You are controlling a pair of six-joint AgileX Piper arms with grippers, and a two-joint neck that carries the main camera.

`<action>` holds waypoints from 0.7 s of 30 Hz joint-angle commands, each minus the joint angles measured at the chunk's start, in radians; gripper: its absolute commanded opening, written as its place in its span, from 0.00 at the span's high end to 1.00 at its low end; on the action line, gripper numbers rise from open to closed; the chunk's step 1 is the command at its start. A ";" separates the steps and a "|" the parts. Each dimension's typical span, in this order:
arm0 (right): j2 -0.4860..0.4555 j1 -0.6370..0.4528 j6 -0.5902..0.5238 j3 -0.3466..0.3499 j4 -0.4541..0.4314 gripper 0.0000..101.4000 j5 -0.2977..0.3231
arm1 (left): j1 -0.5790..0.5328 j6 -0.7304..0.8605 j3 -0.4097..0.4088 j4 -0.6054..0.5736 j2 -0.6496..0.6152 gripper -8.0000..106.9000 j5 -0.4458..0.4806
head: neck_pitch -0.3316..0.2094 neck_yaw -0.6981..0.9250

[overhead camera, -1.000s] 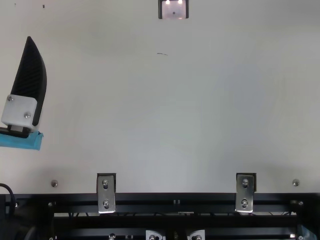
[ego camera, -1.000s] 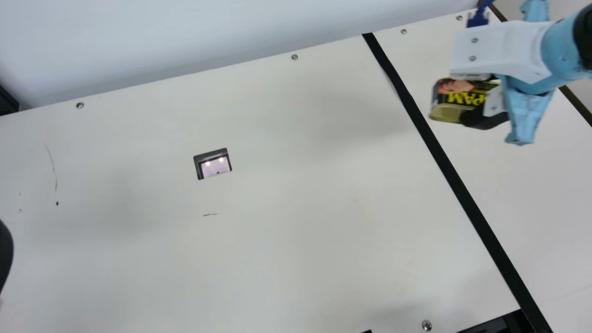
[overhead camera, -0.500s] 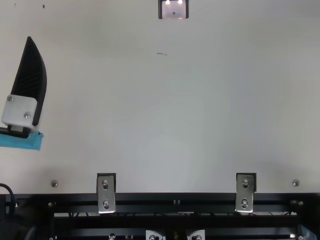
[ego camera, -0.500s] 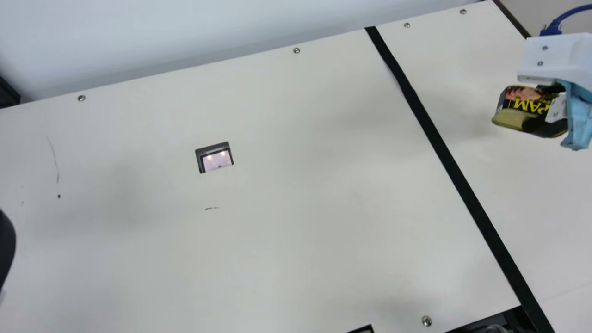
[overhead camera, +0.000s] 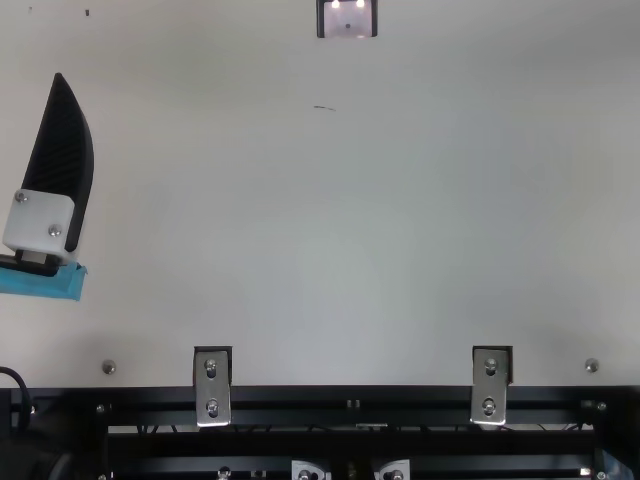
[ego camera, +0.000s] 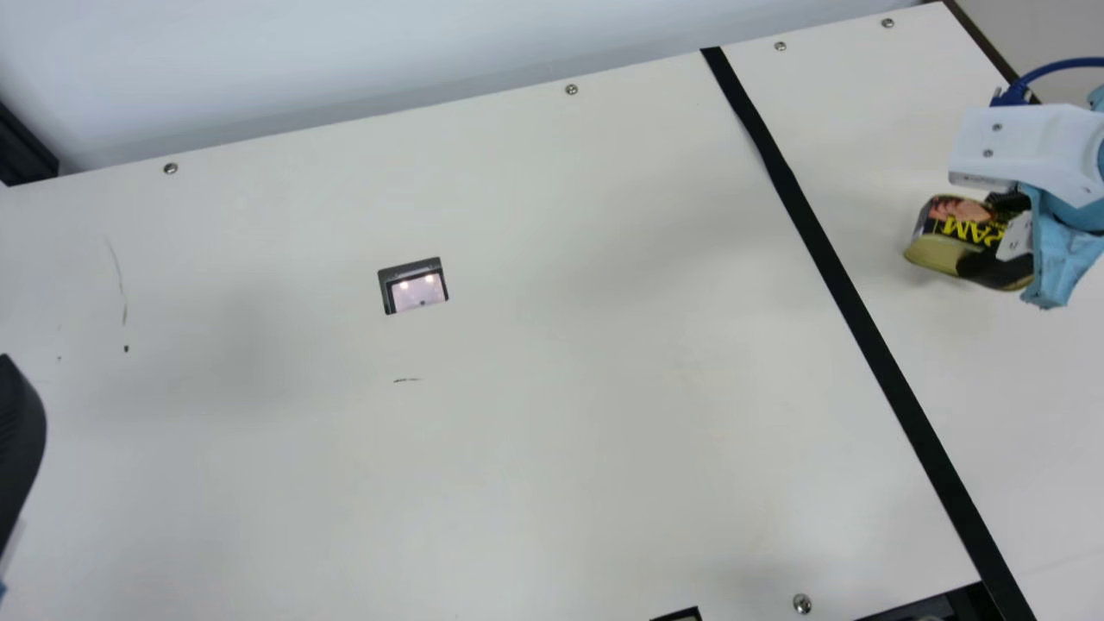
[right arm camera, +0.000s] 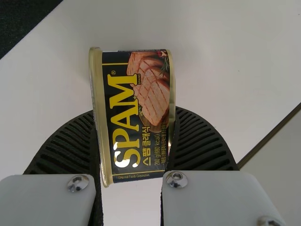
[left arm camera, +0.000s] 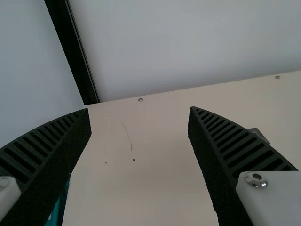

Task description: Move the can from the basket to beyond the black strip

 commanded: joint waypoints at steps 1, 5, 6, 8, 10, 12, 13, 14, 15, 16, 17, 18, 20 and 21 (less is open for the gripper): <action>0.000 -0.001 0.006 0.000 -0.002 0.12 -0.005 | 0.000 0.000 0.000 0.000 0.000 0.15 0.000 | -0.006 0.010; -0.003 0.002 0.019 -0.011 -0.005 0.00 0.004 | 0.000 0.000 0.000 0.000 0.000 0.15 0.000 | -0.010 0.011; -0.005 0.003 0.021 -0.017 -0.002 0.00 0.009 | 0.000 0.000 0.000 0.000 0.000 0.15 0.000 | -0.011 0.011; -0.010 0.007 0.024 -0.031 0.005 0.00 0.025 | 0.000 0.000 0.000 0.000 0.000 0.15 0.000 | -0.013 0.012; -0.016 0.012 0.028 -0.048 0.013 0.00 0.041 | 0.000 0.000 0.000 0.000 0.000 0.15 0.000 | -0.015 0.015; -0.021 0.021 0.032 -0.067 0.027 0.00 0.059 | 0.000 0.000 0.000 0.000 0.000 0.15 0.000 | -0.017 0.021; -0.024 0.026 0.038 -0.077 0.035 0.00 0.069 | 0.000 0.000 0.000 0.000 0.000 0.15 0.000 | -0.018 0.026; -0.027 0.032 0.044 -0.088 0.045 0.00 0.079 | 0.000 0.000 0.000 0.000 0.000 0.15 0.000 | -0.019 0.033; -0.029 0.039 0.051 -0.098 0.056 0.00 0.090 | 0.000 0.000 0.000 0.000 0.000 0.15 0.000 | -0.020 0.040; -0.033 0.046 0.059 -0.109 0.068 0.00 0.101 | 0.000 0.000 0.000 0.000 0.000 0.15 0.000 | -0.021 0.049; -0.036 0.054 0.068 -0.119 0.080 0.00 0.110 | 0.000 0.000 0.000 0.000 0.000 0.15 0.000 | -0.022 0.058; -0.039 0.062 0.077 -0.128 0.094 0.00 0.118 | 0.000 0.000 0.000 0.000 0.000 0.15 0.000 | -0.023 0.067; -0.045 0.081 0.099 -0.147 0.131 0.00 0.131 | 0.000 0.000 0.000 0.000 0.000 0.15 0.000 | -0.025 0.087; -0.048 0.091 0.109 -0.154 0.154 0.00 0.135 | 0.000 0.000 0.000 0.000 0.000 0.15 0.000 | -0.026 0.096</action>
